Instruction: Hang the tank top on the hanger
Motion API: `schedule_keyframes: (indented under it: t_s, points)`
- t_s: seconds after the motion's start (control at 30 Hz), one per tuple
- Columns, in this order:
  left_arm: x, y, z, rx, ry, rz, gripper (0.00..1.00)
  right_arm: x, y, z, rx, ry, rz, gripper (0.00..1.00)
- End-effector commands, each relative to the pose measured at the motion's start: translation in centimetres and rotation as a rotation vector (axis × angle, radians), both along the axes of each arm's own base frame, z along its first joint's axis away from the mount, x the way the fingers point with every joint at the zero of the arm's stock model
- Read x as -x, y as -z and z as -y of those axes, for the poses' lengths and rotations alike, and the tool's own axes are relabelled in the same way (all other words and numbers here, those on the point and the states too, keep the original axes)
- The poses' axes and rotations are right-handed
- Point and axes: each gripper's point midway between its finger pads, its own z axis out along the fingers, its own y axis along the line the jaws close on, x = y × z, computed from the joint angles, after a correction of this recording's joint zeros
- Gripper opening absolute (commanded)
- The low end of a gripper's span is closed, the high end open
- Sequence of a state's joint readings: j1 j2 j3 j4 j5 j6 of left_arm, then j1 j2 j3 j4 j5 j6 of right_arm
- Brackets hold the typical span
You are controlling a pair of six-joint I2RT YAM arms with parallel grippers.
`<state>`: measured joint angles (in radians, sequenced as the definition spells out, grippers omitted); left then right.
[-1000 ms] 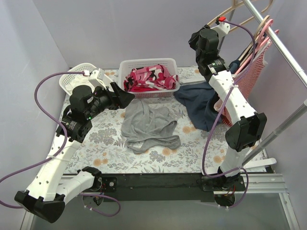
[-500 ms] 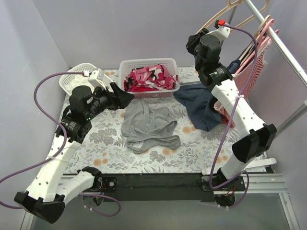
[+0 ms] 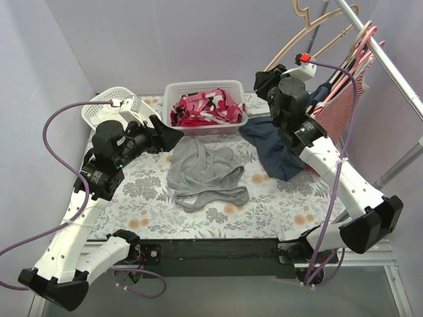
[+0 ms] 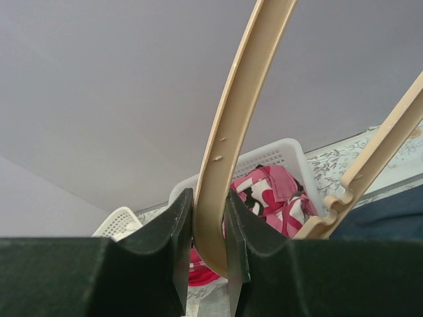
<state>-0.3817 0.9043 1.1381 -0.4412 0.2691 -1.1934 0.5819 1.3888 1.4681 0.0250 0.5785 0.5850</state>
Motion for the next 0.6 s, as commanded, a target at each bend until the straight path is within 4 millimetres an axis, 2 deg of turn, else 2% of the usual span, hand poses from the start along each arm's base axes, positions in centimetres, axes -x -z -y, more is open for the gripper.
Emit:
schedule_keyframes:
  t_s: [0.0, 0.13, 0.4, 0.57]
  points:
    - [0.4, -1.0, -0.1, 0.011, -0.001, 0.025, 0.67, 2.9, -3.7, -0.3, -0.079, -0.052, 0.114, 0.12]
    - [0.2, -1.6, 0.3, 0.026, 0.013, 0.028, 0.68, 4.9, -2.5, -1.7, -0.065, -0.097, 0.099, 0.12]
    - [0.5, -4.3, 1.8, 0.098, 0.094, 0.055, 0.68, 7.7, -0.1, -2.5, -0.055, -0.137, 0.070, 0.12]
    - [0.2, -5.3, 2.7, 0.137, 0.130, 0.059, 0.69, 9.3, 1.1, -4.3, -0.038, -0.189, 0.053, 0.12]
